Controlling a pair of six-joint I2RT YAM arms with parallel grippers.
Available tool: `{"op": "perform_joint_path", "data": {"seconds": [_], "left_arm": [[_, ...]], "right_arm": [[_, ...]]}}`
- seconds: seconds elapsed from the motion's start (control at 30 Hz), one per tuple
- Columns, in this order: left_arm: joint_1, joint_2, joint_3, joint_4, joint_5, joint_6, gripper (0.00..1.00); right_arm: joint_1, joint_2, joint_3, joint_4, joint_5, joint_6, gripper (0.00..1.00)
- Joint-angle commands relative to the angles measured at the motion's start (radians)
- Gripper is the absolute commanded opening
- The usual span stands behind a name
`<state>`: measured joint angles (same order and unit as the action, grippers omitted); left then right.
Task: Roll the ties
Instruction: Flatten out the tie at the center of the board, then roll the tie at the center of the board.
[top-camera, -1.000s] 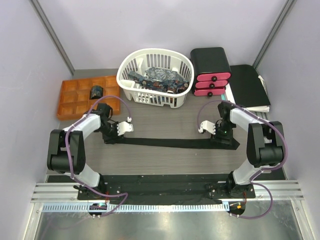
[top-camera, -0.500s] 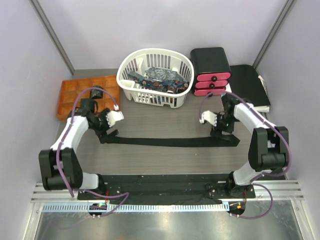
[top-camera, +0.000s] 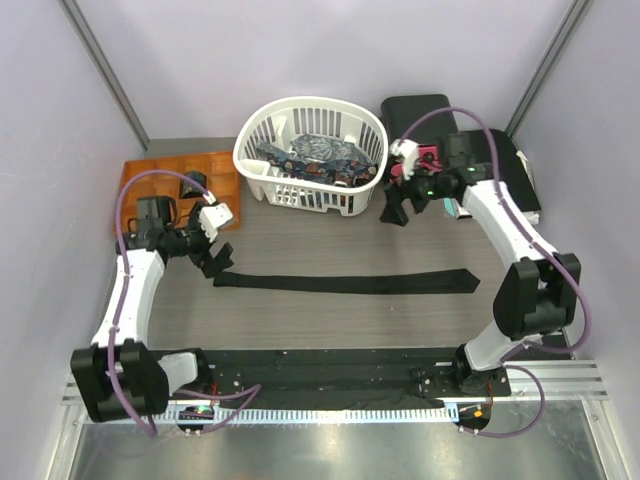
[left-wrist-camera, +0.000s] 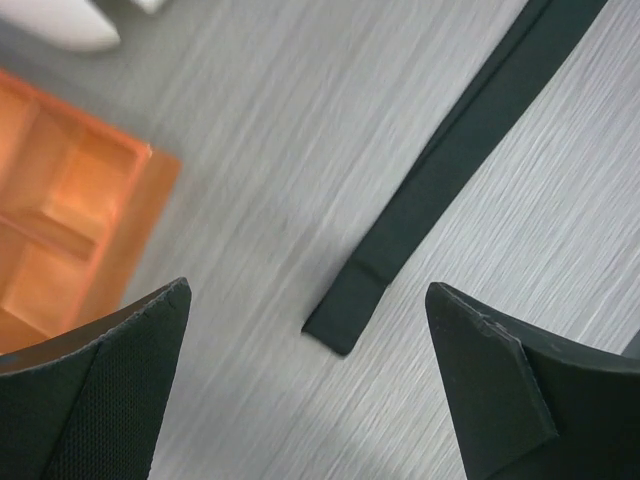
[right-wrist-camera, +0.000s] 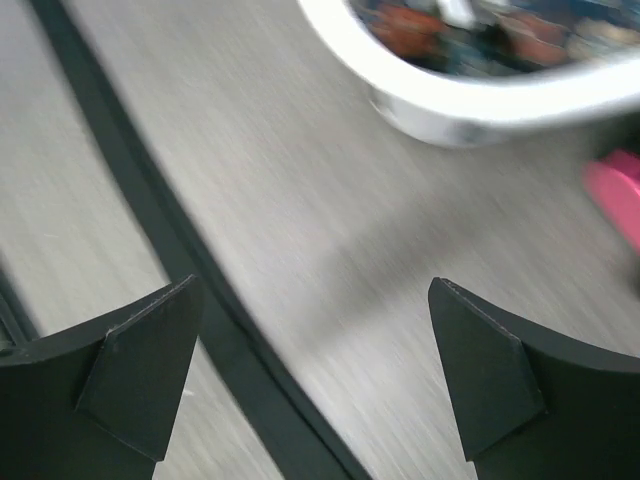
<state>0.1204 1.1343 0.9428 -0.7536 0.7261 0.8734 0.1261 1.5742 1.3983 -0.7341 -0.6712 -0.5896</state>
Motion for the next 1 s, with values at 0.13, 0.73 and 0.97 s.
{"op": "perform_joint_path", "data": {"seconds": [0.13, 0.73, 0.97], "left_arm": [[0.151, 0.208, 0.01, -0.235, 0.006, 0.55, 0.99], [0.162, 0.433, -0.068, -0.152, -0.056, 0.843, 0.69], [0.162, 0.435, -0.111, -0.056, -0.05, 0.842, 0.58]], "right_arm": [[0.341, 0.023, -0.191, 0.289, -0.001, 0.356, 1.0], [0.549, 0.182, -0.324, 0.582, 0.094, 0.579, 0.32], [0.552, 0.247, -0.332, 0.581, 0.117, 0.574, 0.26]]}}
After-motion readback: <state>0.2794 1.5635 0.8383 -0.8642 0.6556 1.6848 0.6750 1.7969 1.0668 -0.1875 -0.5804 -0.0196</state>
